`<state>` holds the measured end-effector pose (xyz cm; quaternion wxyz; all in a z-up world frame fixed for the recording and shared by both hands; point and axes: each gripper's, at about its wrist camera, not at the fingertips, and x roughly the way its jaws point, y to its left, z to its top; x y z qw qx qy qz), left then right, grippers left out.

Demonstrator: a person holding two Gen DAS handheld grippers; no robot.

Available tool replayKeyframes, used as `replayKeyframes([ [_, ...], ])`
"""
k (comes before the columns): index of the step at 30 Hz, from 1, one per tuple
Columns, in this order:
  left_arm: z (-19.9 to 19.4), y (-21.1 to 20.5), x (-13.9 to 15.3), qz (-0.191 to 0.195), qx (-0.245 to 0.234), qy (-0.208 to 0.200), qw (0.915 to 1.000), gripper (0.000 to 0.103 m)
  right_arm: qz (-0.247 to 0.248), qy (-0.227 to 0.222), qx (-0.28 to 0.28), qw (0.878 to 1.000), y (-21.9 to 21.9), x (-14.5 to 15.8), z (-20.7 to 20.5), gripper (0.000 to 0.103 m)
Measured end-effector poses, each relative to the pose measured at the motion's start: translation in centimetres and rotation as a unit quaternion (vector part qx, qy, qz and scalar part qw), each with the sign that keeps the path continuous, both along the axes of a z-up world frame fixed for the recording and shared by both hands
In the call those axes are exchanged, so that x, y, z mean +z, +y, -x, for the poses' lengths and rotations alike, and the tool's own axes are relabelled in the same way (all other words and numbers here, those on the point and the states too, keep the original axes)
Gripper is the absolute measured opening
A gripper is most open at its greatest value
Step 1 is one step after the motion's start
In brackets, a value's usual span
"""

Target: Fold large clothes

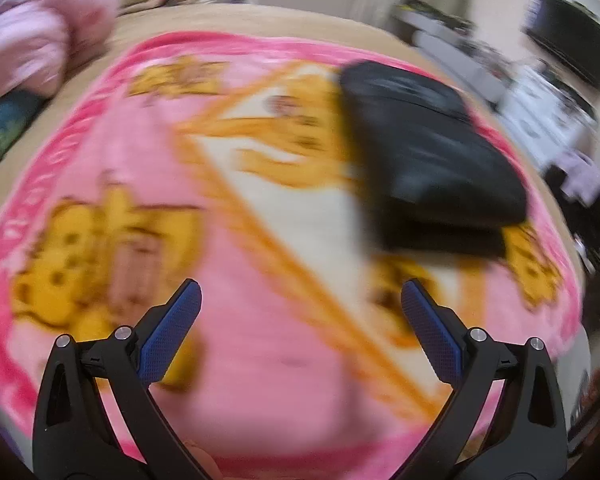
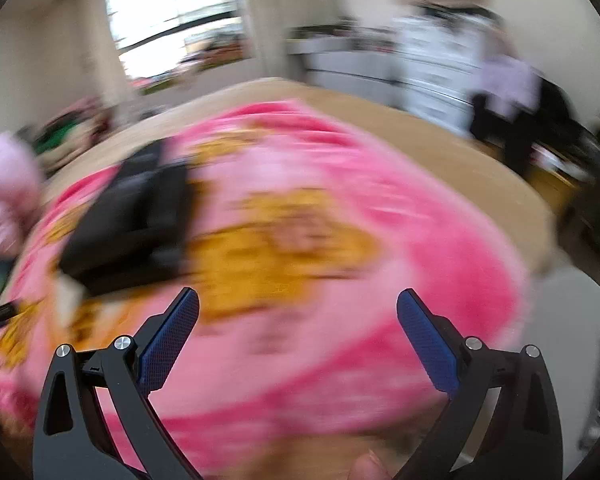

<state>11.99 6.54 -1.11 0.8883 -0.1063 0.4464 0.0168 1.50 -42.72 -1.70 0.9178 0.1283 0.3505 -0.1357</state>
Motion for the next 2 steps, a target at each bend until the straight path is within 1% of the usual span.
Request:
replayKeyframes([
  [1, -0.2, 2.1, 0.1, -0.01, 0.021, 0.0, 0.9997, 0.094, 0.005, 0.007, -0.037, 0.999, -2.7, -0.8, 0.4, 0.098],
  [2, -0.4, 5.2, 0.1, -0.025, 0.051, 0.001, 0.9984, 0.094, 0.012, 0.028, -0.09, 0.995, -6.5, -2.0, 0.9, 0.098],
])
